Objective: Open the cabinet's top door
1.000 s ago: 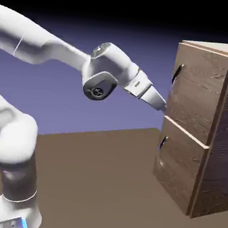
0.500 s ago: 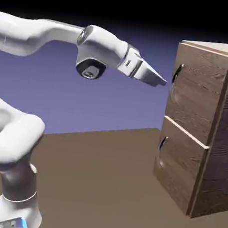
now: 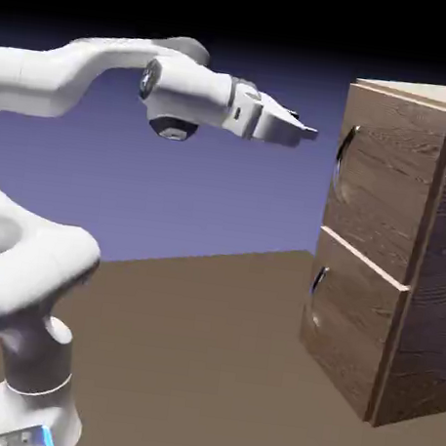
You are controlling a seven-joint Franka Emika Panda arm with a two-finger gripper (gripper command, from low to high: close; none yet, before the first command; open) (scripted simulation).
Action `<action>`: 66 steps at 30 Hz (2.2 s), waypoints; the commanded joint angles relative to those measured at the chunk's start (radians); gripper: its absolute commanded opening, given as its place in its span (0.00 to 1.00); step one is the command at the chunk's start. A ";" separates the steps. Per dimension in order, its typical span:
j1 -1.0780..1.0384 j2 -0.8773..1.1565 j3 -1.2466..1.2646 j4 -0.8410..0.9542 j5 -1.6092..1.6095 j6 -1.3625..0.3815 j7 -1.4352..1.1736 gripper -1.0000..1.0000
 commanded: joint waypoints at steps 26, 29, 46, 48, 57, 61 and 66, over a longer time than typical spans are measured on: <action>-0.548 -0.220 0.455 0.286 0.871 -0.108 -0.453 0.50; -0.526 -0.220 0.440 0.250 0.874 -0.151 -0.466 0.00; -0.324 -0.138 0.126 -0.207 0.694 -0.891 -0.646 0.00; -0.330 -0.121 0.084 -0.235 0.650 -0.978 -0.666 0.00; -0.436 0.009 -0.086 -0.282 0.409 -1.369 -0.776 0.00; -0.522 0.109 -0.141 -0.254 0.268 -1.543 -0.848 0.00; -0.652 0.283 -0.173 -0.160 0.057 -1.739 -0.965 0.00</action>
